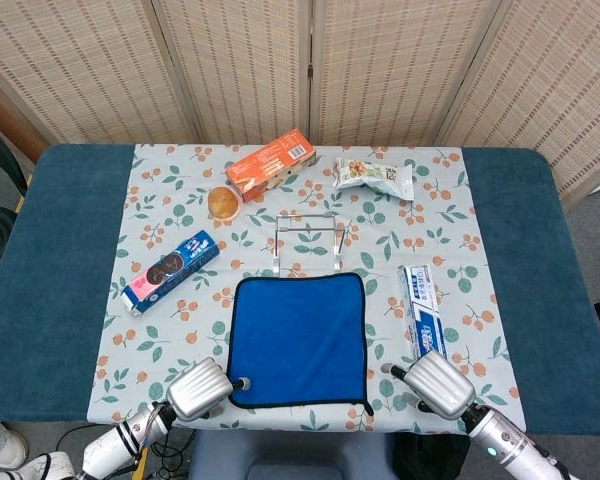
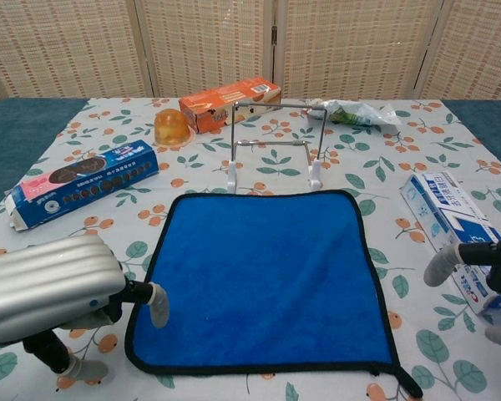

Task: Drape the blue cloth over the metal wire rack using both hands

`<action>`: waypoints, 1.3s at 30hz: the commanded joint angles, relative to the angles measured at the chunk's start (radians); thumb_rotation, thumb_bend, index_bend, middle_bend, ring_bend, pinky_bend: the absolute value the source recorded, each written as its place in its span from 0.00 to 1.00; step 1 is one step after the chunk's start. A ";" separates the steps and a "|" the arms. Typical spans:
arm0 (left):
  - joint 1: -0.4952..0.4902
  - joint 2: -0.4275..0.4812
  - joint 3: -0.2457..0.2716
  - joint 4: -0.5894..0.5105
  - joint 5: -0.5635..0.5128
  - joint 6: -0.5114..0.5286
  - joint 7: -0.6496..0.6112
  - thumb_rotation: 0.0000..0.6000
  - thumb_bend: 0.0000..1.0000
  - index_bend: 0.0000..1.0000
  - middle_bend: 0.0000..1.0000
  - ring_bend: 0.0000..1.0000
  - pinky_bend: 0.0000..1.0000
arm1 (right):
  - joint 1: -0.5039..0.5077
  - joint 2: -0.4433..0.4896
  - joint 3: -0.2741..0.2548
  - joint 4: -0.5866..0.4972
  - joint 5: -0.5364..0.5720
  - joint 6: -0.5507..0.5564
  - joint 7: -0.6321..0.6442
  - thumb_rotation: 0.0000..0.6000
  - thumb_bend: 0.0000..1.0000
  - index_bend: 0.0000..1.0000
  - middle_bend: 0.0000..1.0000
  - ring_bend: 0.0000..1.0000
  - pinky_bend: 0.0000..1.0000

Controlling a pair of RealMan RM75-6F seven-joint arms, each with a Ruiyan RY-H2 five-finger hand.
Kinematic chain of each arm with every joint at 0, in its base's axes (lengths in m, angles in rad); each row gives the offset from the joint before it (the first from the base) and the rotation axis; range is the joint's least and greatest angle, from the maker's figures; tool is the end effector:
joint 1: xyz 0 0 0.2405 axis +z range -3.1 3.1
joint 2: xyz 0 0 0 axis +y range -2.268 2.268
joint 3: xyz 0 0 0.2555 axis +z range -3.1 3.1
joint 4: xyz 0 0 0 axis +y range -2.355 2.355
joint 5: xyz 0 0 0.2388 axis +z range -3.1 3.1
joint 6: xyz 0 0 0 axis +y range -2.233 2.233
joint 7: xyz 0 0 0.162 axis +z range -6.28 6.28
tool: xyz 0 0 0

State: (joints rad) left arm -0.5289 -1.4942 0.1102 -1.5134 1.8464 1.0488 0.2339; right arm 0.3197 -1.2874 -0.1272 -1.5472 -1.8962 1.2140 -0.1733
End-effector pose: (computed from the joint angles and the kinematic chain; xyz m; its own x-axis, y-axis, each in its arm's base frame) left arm -0.1750 0.2169 -0.0746 0.6458 0.1919 0.7390 0.5511 -0.7870 -0.2772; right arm -0.2449 -0.1917 0.0005 0.6221 -0.1995 0.7571 -0.6705 -0.6351 0.3835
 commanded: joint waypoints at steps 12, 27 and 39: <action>-0.021 -0.069 -0.006 0.048 -0.036 0.000 -0.014 1.00 0.15 0.40 0.98 0.92 1.00 | 0.003 -0.002 -0.007 0.020 0.032 0.012 0.017 1.00 0.26 0.33 0.92 0.86 1.00; -0.046 -0.120 -0.001 0.097 -0.045 0.008 -0.062 1.00 0.26 0.52 0.99 0.93 1.00 | 0.011 -0.019 -0.008 0.038 0.051 0.015 0.030 1.00 0.26 0.33 0.92 0.86 1.00; -0.044 -0.106 0.014 0.096 -0.074 0.003 -0.033 1.00 0.35 0.49 0.99 0.93 1.00 | 0.024 -0.031 -0.011 0.040 0.055 0.010 0.033 1.00 0.29 0.33 0.92 0.86 1.00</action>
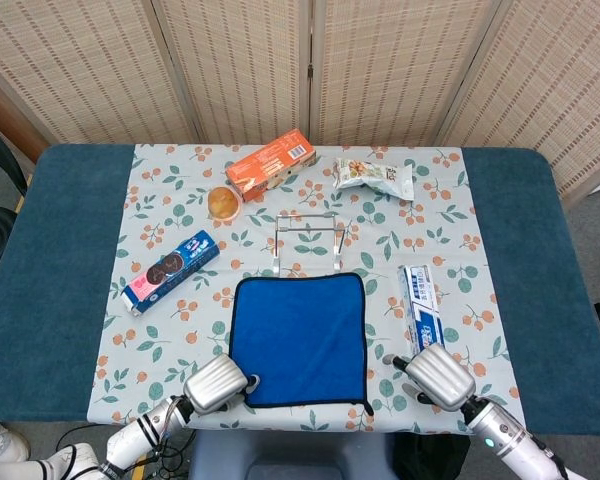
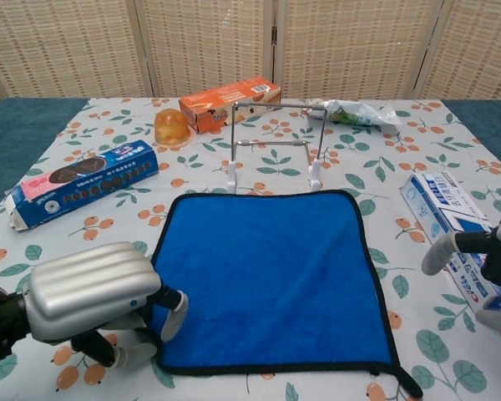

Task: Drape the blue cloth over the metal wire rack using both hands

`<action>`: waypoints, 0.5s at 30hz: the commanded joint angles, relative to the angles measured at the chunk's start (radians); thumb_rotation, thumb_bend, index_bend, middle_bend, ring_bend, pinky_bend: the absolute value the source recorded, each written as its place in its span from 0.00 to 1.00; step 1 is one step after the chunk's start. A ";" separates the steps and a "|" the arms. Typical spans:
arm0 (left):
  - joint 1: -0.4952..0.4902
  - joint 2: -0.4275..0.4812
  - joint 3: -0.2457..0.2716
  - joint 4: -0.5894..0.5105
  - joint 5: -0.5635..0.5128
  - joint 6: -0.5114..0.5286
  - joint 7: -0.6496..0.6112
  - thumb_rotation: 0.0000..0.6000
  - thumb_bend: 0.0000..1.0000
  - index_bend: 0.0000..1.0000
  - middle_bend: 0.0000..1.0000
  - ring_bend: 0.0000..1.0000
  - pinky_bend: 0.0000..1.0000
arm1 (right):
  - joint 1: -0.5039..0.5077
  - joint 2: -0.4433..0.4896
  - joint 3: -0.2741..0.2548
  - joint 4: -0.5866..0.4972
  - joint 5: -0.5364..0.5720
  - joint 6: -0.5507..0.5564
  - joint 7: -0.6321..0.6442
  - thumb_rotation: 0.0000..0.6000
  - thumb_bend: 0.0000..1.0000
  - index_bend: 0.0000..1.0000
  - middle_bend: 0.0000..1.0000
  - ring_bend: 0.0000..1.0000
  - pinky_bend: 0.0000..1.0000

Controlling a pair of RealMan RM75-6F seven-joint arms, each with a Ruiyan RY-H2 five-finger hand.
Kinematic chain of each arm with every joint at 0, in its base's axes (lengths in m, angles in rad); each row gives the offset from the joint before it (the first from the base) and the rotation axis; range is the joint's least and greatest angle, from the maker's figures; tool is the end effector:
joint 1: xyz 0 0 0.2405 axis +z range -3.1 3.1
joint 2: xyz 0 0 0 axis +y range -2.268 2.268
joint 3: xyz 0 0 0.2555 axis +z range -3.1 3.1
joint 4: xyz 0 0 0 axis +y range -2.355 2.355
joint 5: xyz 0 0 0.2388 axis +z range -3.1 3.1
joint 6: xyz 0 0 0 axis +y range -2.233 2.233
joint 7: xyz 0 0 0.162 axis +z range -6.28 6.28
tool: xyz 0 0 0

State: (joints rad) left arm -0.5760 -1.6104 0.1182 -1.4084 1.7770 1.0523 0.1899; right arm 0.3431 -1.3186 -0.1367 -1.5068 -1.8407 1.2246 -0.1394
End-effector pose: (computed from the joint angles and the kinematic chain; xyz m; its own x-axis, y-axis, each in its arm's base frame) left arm -0.1685 0.2276 -0.1038 0.6141 0.2313 0.7546 0.5876 -0.7723 -0.2414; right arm -0.2513 -0.2015 -0.0043 0.5992 -0.2201 0.7697 -0.7032 -0.6044 0.3745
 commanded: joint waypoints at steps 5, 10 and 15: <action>0.010 0.041 0.016 -0.048 -0.021 -0.009 0.052 1.00 0.35 0.40 0.99 0.93 1.00 | 0.003 0.000 -0.005 -0.002 0.002 -0.001 -0.001 1.00 0.29 0.33 0.92 0.86 1.00; 0.012 0.039 0.016 -0.048 -0.031 -0.012 0.064 1.00 0.35 0.42 0.99 0.93 1.00 | 0.004 -0.002 -0.006 -0.003 0.003 0.002 0.002 1.00 0.29 0.33 0.92 0.86 1.00; 0.006 0.021 0.017 -0.029 -0.027 -0.012 0.054 1.00 0.39 0.49 0.99 0.93 1.00 | 0.005 0.000 -0.007 -0.003 0.007 0.005 0.006 1.00 0.29 0.33 0.92 0.86 1.00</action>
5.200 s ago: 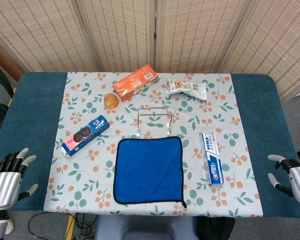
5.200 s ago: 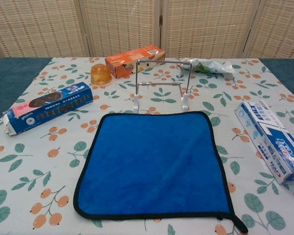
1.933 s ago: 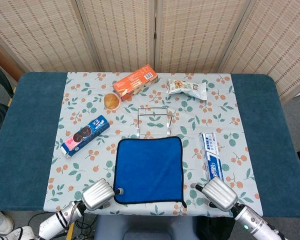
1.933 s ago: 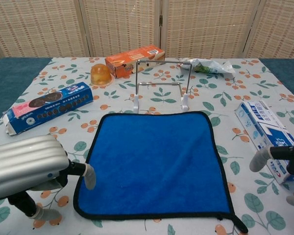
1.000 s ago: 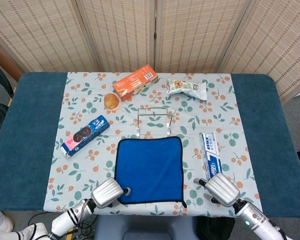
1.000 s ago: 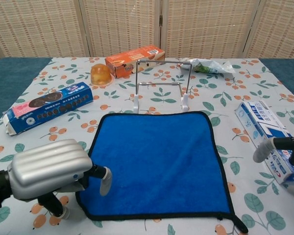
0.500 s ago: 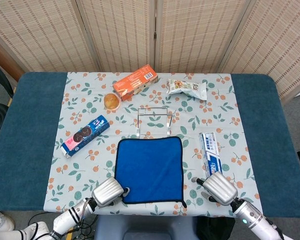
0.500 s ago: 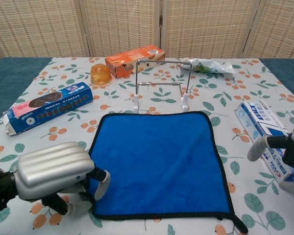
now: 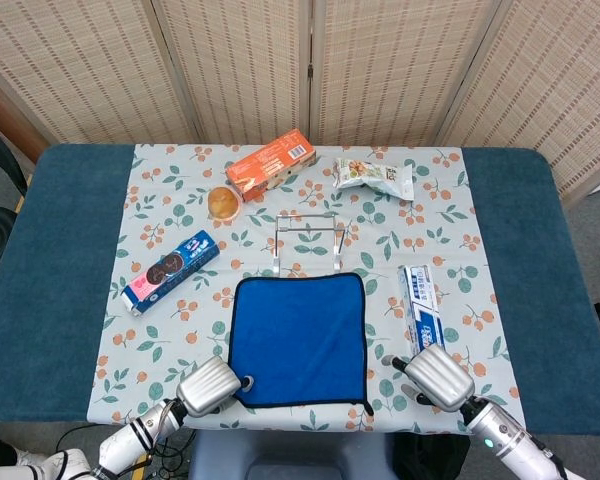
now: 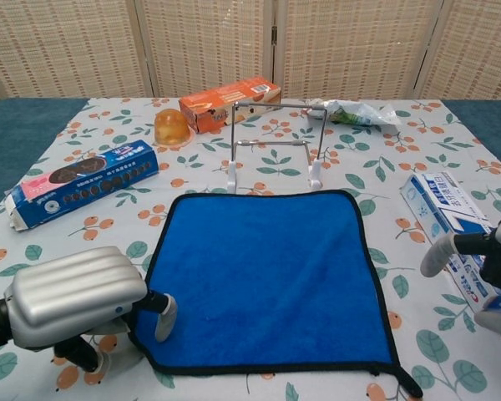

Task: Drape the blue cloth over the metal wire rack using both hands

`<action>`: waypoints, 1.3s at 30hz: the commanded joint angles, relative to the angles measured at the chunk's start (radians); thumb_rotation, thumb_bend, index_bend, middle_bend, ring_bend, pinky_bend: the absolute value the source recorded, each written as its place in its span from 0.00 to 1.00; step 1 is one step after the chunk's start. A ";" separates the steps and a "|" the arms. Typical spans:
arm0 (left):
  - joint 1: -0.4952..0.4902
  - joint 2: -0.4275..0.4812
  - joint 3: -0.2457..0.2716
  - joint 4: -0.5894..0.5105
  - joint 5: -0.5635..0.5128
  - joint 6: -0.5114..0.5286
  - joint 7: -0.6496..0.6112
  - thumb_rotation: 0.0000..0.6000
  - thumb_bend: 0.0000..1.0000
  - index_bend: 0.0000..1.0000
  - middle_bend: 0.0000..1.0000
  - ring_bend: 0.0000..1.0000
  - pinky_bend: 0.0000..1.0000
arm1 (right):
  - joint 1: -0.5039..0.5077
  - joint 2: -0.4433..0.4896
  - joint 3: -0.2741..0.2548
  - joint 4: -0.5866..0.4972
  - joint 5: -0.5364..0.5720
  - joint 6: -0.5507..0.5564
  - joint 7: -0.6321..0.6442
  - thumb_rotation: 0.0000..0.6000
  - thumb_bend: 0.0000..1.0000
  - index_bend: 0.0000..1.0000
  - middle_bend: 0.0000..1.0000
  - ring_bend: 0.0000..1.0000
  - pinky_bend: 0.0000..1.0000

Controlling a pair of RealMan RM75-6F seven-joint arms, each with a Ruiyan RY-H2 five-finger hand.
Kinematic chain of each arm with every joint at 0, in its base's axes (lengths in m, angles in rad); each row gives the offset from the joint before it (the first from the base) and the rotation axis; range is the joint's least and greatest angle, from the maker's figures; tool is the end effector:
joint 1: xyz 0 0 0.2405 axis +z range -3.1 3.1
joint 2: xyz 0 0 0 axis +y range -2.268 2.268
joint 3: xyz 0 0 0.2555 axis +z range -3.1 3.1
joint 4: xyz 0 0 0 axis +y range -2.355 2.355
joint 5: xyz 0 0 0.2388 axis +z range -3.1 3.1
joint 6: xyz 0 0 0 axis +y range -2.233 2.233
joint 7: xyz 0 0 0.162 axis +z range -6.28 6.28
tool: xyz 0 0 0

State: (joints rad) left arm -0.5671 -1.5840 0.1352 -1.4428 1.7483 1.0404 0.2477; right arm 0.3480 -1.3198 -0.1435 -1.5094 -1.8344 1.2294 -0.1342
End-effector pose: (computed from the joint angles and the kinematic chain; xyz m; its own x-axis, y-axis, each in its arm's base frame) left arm -0.1757 0.2221 -0.0999 0.6472 0.2299 0.7268 0.5804 -0.7667 -0.2744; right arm -0.2506 -0.2012 -0.0046 0.5921 -0.2255 0.7737 -0.7088 -0.6025 0.3668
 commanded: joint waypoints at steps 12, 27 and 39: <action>-0.007 -0.028 -0.003 0.040 0.003 0.015 -0.026 1.00 0.49 0.60 1.00 0.93 1.00 | 0.007 -0.006 -0.003 0.002 0.002 -0.003 0.003 1.00 0.29 0.33 0.92 0.86 1.00; -0.004 -0.029 0.002 0.036 0.004 0.035 -0.041 1.00 0.50 0.58 1.00 0.93 1.00 | 0.061 -0.102 -0.025 0.039 -0.057 -0.071 -0.018 1.00 0.26 0.33 0.92 0.86 1.00; 0.000 -0.025 0.002 0.027 -0.002 0.043 -0.036 1.00 0.50 0.58 1.00 0.93 1.00 | 0.084 -0.192 -0.018 0.120 -0.051 -0.098 -0.041 1.00 0.19 0.33 0.92 0.86 1.00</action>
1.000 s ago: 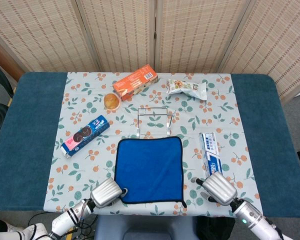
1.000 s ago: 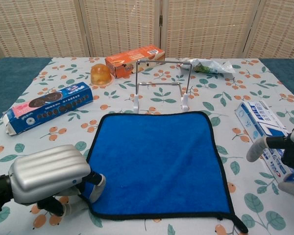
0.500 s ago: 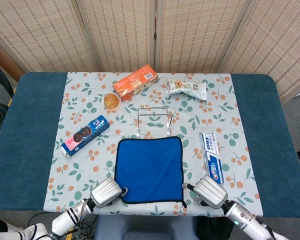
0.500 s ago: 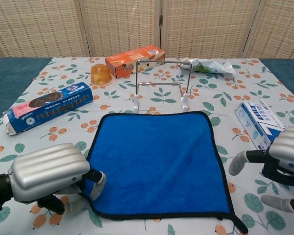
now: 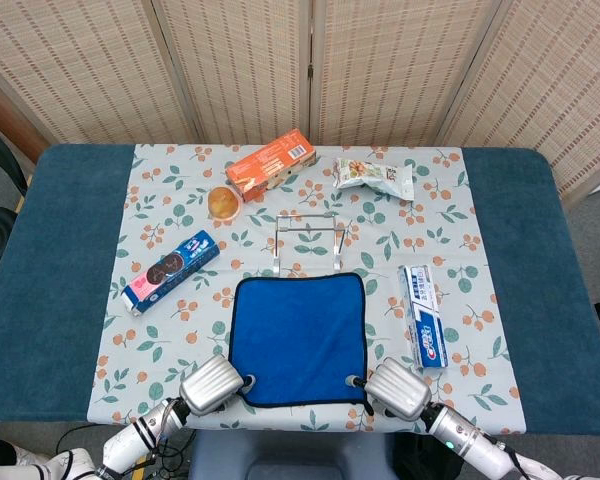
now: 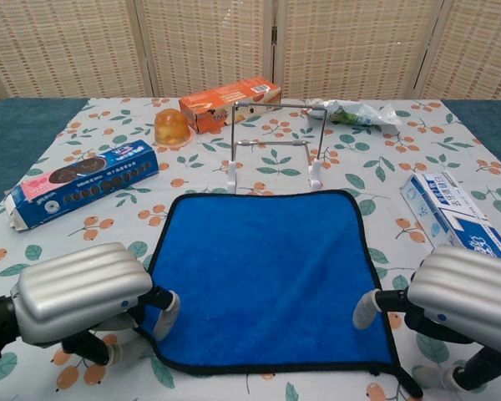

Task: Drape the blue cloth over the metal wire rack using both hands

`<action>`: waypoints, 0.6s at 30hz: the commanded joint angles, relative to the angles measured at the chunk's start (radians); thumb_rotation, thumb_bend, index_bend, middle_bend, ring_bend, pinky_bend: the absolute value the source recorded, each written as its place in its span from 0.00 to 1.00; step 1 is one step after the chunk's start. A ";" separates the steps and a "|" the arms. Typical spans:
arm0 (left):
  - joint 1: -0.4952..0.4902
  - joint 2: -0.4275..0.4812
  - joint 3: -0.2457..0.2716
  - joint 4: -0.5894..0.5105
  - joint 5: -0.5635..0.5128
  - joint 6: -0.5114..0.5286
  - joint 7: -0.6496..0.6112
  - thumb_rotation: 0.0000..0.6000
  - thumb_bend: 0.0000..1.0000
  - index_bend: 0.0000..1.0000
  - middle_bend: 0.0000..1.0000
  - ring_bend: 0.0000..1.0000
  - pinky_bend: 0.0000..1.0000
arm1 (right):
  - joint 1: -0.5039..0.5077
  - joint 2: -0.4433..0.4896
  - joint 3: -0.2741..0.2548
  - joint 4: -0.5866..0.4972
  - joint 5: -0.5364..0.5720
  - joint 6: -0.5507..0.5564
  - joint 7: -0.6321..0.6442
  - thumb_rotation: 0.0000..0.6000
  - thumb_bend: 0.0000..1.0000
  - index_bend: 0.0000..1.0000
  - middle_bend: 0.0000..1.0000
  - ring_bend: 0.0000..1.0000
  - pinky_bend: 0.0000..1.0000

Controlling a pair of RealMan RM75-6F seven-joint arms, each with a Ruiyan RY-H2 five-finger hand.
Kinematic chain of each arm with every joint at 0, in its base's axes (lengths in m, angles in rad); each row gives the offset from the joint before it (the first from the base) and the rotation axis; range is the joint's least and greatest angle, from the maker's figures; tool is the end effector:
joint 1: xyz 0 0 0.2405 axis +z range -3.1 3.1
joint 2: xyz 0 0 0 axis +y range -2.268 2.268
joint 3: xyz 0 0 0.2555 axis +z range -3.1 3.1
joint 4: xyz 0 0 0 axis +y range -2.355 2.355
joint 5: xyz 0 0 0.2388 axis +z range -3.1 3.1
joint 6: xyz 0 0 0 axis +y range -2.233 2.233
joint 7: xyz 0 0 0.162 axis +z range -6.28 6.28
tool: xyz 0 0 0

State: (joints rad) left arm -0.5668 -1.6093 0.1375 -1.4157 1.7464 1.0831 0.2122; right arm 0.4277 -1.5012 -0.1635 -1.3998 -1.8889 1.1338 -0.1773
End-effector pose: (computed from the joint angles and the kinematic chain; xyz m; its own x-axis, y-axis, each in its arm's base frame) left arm -0.1730 0.2244 -0.1012 0.6075 0.2312 0.7599 0.6057 -0.7537 -0.2549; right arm -0.2231 -0.1973 -0.0697 0.6476 -0.2222 0.7289 -0.5990 -0.7397 0.3067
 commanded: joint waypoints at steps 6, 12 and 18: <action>0.001 0.003 0.000 -0.001 -0.002 0.003 -0.001 1.00 0.50 0.58 1.00 0.93 1.00 | 0.015 -0.036 0.004 0.033 0.006 0.002 0.013 1.00 0.19 0.35 0.92 0.86 1.00; 0.004 0.005 0.001 -0.001 -0.003 0.007 -0.004 1.00 0.50 0.58 1.00 0.93 1.00 | 0.028 -0.058 0.013 0.045 0.017 -0.002 0.017 1.00 0.20 0.36 0.92 0.86 1.00; 0.005 0.007 0.002 0.000 -0.005 0.009 -0.006 1.00 0.50 0.58 1.00 0.93 1.00 | 0.042 -0.079 0.021 0.057 0.026 -0.008 0.019 1.00 0.27 0.38 0.92 0.86 1.00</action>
State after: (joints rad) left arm -0.5614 -1.6022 0.1396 -1.4158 1.7418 1.0922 0.2061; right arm 0.4689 -1.5789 -0.1426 -1.3439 -1.8640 1.1269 -0.1584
